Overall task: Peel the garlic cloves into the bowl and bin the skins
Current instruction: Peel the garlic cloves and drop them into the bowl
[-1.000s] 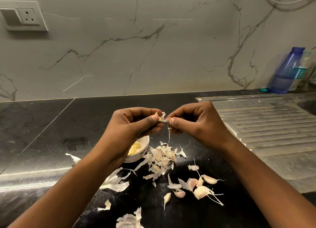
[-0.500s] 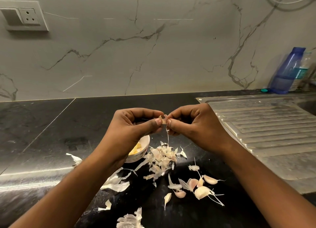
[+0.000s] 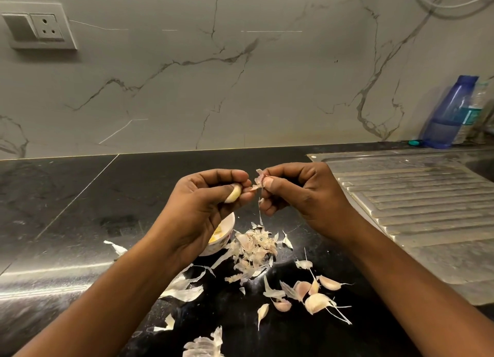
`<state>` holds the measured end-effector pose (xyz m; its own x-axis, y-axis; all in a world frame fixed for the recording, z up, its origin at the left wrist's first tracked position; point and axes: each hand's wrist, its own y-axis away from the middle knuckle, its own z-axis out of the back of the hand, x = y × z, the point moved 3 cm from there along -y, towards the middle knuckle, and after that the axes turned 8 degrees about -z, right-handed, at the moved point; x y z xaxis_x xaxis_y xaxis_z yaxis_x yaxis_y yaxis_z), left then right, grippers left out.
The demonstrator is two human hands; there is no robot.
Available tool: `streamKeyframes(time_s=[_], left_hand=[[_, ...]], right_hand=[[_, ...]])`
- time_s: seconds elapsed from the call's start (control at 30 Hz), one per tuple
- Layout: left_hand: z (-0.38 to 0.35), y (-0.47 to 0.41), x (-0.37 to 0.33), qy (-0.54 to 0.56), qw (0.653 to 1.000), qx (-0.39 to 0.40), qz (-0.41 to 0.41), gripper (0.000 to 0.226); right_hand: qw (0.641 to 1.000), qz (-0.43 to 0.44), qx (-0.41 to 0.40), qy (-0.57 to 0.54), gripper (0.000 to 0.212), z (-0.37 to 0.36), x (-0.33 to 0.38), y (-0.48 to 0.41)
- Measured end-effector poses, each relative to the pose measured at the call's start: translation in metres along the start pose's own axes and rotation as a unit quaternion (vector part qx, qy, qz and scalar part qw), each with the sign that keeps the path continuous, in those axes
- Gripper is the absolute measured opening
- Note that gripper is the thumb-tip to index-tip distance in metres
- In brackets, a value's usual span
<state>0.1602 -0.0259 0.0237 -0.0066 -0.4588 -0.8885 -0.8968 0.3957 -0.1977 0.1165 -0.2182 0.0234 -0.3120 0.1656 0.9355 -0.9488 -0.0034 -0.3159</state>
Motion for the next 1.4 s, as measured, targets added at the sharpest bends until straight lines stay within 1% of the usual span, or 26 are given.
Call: streamKeyframes(time_s=[0.07,0.17,0.3,0.4,0.47,0.53,0.6,0.7,0.8,0.87,0.97,1.03,1.1,1.17,1.23,1.3,1.4], left_hand=[[0.003,-0.001,-0.001,-0.028,1.000,-0.003,-0.011,0.022],[0.005,-0.001,0.000,-0.088,0.996,0.007,-0.023,0.026],[0.008,-0.001,-0.005,-0.172,0.982,0.006,-0.080,0.021],[0.011,-0.002,-0.008,-0.263,0.953,0.004,-0.150,0.018],[0.011,-0.002,-0.008,-0.314,0.931,0.007,-0.187,0.015],[0.011,-0.001,-0.008,-0.350,0.914,0.013,-0.206,0.013],[0.012,-0.002,-0.009,-0.367,0.903,0.014,-0.221,0.011],[0.014,-0.004,-0.013,-0.380,0.892,0.013,-0.245,0.010],[0.015,-0.004,-0.013,-0.384,0.888,0.018,-0.253,0.010],[0.014,-0.004,-0.013,-0.387,0.886,0.022,-0.256,0.010],[0.015,-0.003,-0.012,-0.394,0.883,0.037,-0.253,0.011],[0.014,-0.002,-0.013,-0.417,0.870,0.067,-0.253,0.012],[0.011,0.000,-0.016,-0.448,0.848,0.125,-0.253,0.013],[0.004,0.005,-0.018,-0.468,0.824,0.220,-0.232,0.014],[-0.004,0.013,-0.017,-0.474,0.795,0.328,-0.188,0.013],[-0.012,0.021,-0.011,-0.490,0.762,0.395,-0.151,0.008],[-0.019,0.029,0.002,-0.532,0.709,0.443,-0.133,0.007]], right_hand=[[1.000,-0.003,-0.007,0.010,0.012,0.001,-0.001,-0.001],[0.999,0.002,-0.023,0.046,0.010,0.005,-0.002,0.000],[0.995,-0.015,-0.036,0.095,0.006,0.010,0.000,-0.001],[0.988,-0.027,-0.017,0.148,0.005,0.010,-0.007,-0.002],[0.978,-0.024,0.018,0.206,0.009,0.007,-0.010,0.000],[0.967,-0.022,0.055,0.249,0.014,0.003,-0.010,0.004],[0.957,-0.012,0.081,0.278,0.017,0.001,-0.009,0.005],[0.947,0.011,0.096,0.306,0.016,0.001,-0.007,0.005],[0.946,0.004,0.103,0.308,0.010,0.000,-0.009,0.006],[0.945,-0.002,0.109,0.308,0.010,0.000,-0.009,0.006],[0.943,-0.019,0.154,0.294,0.010,0.000,-0.010,0.006],[0.941,-0.022,0.177,0.287,0.013,0.001,-0.009,0.007],[0.943,-0.033,0.179,0.278,0.017,0.004,-0.009,0.007],[0.950,-0.064,0.175,0.251,0.017,0.008,-0.009,0.006],[0.952,-0.086,0.179,0.232,0.023,0.009,-0.010,0.007],[0.950,-0.102,0.191,0.227,0.028,0.008,-0.012,0.008],[0.944,-0.109,0.201,0.238,0.014,0.008,-0.012,0.009]])
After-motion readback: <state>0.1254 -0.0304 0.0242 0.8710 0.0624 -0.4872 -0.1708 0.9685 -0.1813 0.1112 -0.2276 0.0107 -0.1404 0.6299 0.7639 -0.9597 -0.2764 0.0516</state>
